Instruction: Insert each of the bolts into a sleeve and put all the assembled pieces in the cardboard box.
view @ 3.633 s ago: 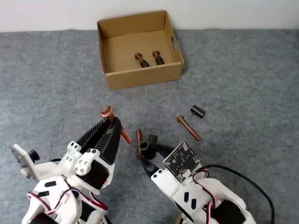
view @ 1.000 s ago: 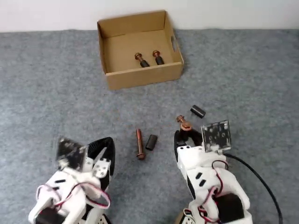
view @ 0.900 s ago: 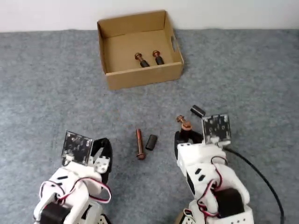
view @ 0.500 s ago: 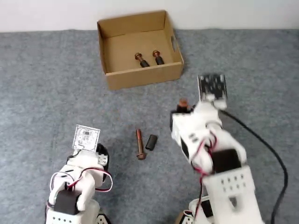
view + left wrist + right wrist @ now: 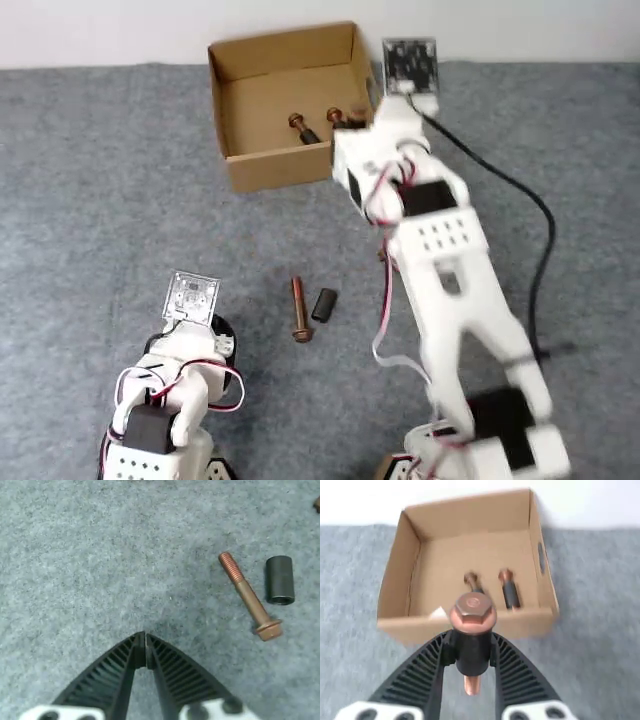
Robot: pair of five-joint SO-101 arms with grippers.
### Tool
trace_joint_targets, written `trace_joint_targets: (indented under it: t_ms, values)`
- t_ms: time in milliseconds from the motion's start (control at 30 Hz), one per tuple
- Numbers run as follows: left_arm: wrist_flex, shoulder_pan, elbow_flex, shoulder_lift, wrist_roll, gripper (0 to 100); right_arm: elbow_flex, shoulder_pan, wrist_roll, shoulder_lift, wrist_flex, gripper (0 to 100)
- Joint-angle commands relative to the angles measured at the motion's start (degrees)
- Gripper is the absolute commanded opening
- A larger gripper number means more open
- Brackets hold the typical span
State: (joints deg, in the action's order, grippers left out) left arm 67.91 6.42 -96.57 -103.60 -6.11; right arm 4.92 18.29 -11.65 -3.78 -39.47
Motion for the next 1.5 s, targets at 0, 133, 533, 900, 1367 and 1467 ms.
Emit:
trace_joint_targets:
  t_ms: [0, 133, 533, 900, 1367, 1467]
  values:
    - [0.00, -0.53, 0.13, -0.44, 0.26, 0, -14.95, -0.75, -0.18, 10.15, 2.68, 0.9]
    - [0.35, -0.53, 0.13, -0.44, 0.26, 0, -29.71, -0.84, -0.09, 23.60, 2.68, 0.9]
    - [-0.09, -2.02, 0.13, -0.44, 0.26, 0, -65.32, -1.19, 8.79, 57.36, 2.15, 0.9]
    - [-1.41, -2.64, 0.13, -0.44, 0.26, 0, -75.69, -1.71, 10.46, 71.69, -6.37, 0.9]
    - [-1.49, -2.64, 0.13, -0.44, 0.26, 0, -77.36, -0.66, 10.46, 70.46, -12.79, 21.2]
    - [-1.58, -2.64, 0.13, -0.44, 0.26, 0, -77.36, -0.66, 10.37, 68.18, -12.62, 19.0]
